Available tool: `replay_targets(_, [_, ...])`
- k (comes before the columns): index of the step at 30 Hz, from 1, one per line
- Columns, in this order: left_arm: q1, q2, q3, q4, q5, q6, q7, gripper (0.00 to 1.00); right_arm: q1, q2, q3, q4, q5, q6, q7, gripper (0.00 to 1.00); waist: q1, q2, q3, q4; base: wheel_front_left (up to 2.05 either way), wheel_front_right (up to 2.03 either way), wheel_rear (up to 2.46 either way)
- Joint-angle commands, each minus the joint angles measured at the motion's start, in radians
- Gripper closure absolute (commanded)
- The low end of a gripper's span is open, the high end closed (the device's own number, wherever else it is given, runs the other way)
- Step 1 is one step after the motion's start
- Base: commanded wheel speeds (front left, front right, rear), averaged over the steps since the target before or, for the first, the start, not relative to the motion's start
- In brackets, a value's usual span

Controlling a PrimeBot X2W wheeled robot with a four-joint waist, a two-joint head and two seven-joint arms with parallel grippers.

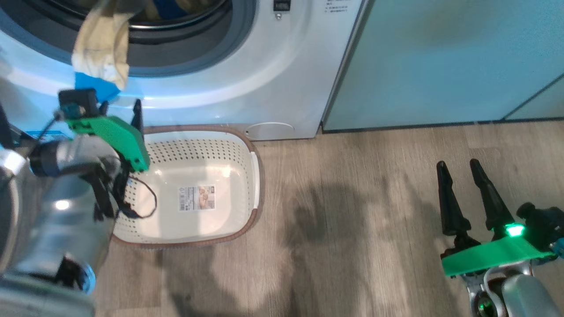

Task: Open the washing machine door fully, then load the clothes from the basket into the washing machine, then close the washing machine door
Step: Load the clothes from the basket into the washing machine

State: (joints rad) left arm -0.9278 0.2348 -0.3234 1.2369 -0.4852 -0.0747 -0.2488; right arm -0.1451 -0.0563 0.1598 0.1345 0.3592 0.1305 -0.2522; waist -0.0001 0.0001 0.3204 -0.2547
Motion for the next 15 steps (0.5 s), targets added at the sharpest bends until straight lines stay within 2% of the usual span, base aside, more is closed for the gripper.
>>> replay_targets(1, [0.002, 0.045, 0.023, -0.043, 0.004, 0.008, -0.012, 0.00, 0.003, -0.013, 0.014, -0.028, -0.008, 0.000, -0.010, 0.00, 0.0001, -0.0001, -0.012, 0.009, 0.00, 0.00, 0.00])
replay_targets(9, [0.231, 0.044, 0.086, -0.335, 0.009, 0.044, -0.013, 0.00, 0.023, -0.014, 0.012, -0.028, -0.008, 0.000, -0.010, 0.00, 0.0001, -0.0001, -0.042, 0.029, 0.00, 0.00, 0.00])
replay_targets(15, [0.370, 0.038, 0.133, -0.466, 0.016, 0.073, -0.013, 0.00, 0.031, -0.016, 0.014, -0.027, -0.006, 0.000, -0.010, 0.00, 0.0001, -0.0001, -0.058, 0.037, 0.00, 0.00, 0.00])
